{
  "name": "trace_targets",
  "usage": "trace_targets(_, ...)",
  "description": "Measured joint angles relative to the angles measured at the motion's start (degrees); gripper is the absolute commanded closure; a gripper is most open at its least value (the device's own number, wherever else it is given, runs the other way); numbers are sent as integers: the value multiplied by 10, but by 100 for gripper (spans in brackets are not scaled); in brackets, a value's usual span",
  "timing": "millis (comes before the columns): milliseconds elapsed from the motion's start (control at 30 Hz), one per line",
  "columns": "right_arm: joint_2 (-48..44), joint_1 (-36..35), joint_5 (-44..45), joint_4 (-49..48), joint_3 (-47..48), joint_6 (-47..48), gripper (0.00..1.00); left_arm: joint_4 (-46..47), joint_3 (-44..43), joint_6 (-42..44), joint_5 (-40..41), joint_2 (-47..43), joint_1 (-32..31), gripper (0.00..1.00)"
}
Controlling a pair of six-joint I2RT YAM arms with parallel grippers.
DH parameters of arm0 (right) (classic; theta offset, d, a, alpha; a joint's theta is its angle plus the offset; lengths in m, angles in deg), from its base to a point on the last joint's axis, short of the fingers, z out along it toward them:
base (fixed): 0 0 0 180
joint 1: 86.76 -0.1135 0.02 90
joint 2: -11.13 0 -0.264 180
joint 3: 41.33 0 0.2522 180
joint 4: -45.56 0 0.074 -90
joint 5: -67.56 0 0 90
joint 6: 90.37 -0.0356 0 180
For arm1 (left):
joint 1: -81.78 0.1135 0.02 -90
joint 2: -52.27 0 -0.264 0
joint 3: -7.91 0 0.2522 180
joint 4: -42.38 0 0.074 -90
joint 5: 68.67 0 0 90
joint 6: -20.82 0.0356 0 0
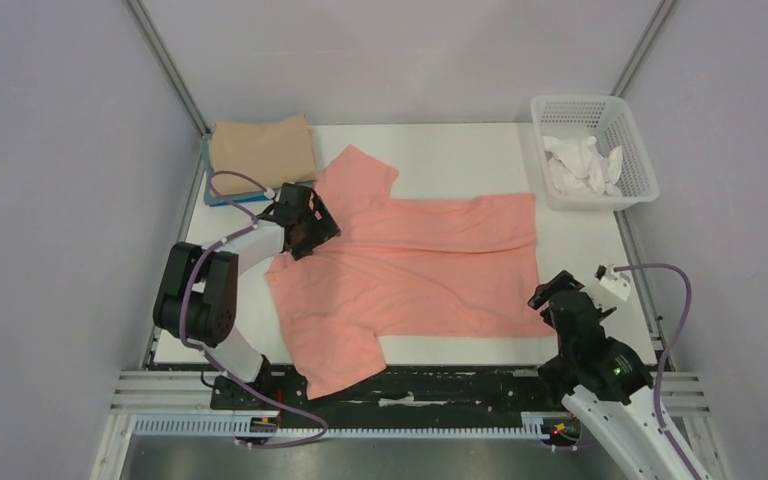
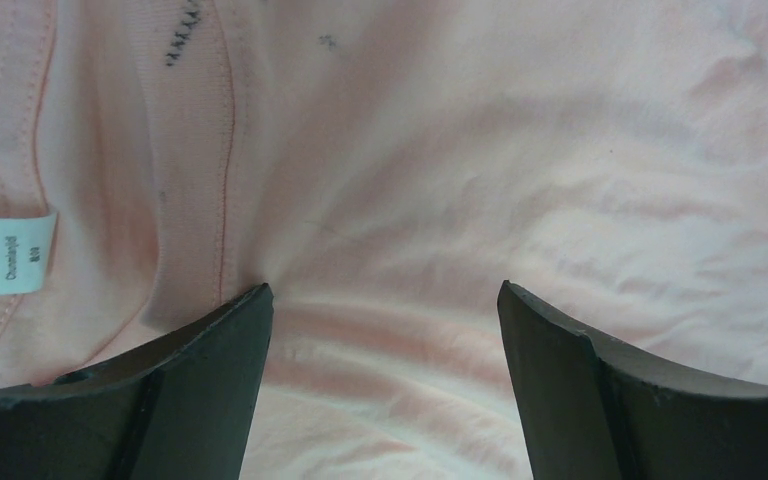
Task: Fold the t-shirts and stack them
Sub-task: Flatten out the tshirt
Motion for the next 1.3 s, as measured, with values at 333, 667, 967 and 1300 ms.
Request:
trace_targets(333, 102, 0, -61, -195, 14, 143, 2, -18, 8, 0, -9, -14, 0, 11)
trace_targets(667, 623, 36, -171, -443, 192, 258, 2, -50, -23, 9, -24, -12, 1, 11)
trace_targets(967, 860, 126, -261, -546, 330, 297, 2, -61, -160, 25, -28, 47, -2, 11)
trace_targets(1300, 996, 173, -331, -593, 429, 317, 2, -80, -327, 35, -38, 233, -2, 11)
